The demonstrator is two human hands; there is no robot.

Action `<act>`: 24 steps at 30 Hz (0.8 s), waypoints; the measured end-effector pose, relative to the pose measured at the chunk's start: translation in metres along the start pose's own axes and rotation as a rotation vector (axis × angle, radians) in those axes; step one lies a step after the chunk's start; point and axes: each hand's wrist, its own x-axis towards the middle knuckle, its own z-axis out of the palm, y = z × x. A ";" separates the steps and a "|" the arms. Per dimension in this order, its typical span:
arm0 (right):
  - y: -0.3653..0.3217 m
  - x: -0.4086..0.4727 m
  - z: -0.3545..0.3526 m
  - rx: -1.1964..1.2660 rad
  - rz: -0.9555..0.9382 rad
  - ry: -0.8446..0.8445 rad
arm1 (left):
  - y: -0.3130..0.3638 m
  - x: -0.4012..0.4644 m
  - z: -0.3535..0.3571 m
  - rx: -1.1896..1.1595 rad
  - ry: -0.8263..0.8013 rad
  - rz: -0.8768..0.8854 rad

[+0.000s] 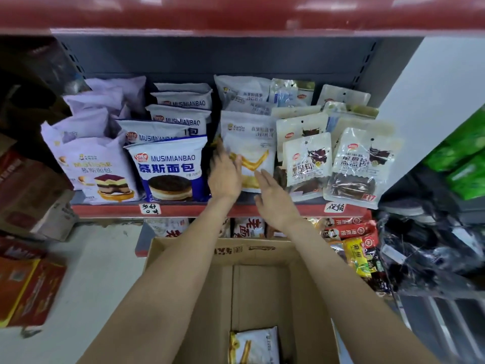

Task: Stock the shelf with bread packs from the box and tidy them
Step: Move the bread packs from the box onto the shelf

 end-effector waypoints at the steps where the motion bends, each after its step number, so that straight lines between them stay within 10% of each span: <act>1: 0.000 0.002 0.003 -0.011 0.006 -0.013 | -0.002 0.001 0.001 -0.008 -0.050 0.005; 8: -0.004 -0.022 0.008 0.146 -0.050 0.079 | -0.009 -0.066 -0.035 -0.208 -0.225 0.103; 15: 0.021 -0.127 0.059 0.285 -0.043 0.368 | -0.057 -0.155 -0.062 -0.143 -0.047 0.345; 19: 0.064 -0.184 0.133 0.276 0.178 0.193 | -0.113 -0.202 -0.033 0.026 -0.155 0.356; 24: 0.105 -0.223 0.232 0.069 0.297 -0.309 | -0.195 -0.260 0.041 0.133 -0.670 0.132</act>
